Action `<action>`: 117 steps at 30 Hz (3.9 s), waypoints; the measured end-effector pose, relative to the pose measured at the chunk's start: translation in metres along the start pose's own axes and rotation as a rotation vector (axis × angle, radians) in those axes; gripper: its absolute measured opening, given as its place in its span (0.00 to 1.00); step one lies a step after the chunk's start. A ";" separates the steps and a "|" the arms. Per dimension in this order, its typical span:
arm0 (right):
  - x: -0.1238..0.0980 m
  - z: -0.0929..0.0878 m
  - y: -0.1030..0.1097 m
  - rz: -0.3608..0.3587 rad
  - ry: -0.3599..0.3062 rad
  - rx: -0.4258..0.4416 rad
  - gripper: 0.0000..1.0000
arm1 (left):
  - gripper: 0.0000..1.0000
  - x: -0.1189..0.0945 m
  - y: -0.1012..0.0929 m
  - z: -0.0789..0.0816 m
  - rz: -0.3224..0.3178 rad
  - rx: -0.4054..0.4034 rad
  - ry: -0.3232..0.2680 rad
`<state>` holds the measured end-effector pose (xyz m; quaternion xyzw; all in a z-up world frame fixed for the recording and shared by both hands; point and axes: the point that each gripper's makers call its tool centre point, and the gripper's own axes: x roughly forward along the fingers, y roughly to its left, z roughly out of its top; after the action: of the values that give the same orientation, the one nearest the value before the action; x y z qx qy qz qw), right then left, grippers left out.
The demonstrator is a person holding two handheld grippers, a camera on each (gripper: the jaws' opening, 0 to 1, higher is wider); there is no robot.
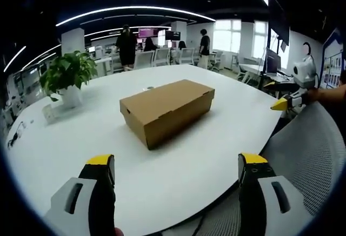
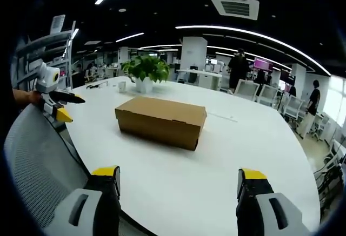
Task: Operate the shoe box by opening the lid, removing the specified soft item, and placing it in the target area until the item is outside and the box remains undamaged.
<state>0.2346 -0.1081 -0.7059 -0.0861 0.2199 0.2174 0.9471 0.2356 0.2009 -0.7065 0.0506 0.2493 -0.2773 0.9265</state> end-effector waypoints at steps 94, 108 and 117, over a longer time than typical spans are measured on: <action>0.012 0.016 0.006 0.036 0.085 -0.041 0.85 | 0.97 0.000 0.017 0.016 0.059 -0.009 0.063; 0.033 0.026 0.007 0.096 0.105 -0.107 0.83 | 0.94 0.015 0.030 0.025 0.066 -0.006 0.059; 0.050 0.028 0.002 0.117 0.105 -0.100 0.82 | 0.92 0.028 0.036 0.035 0.071 -0.020 0.050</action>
<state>0.2847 -0.0804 -0.7040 -0.1315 0.2626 0.2785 0.9144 0.2905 0.2096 -0.6911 0.0570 0.2731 -0.2406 0.9297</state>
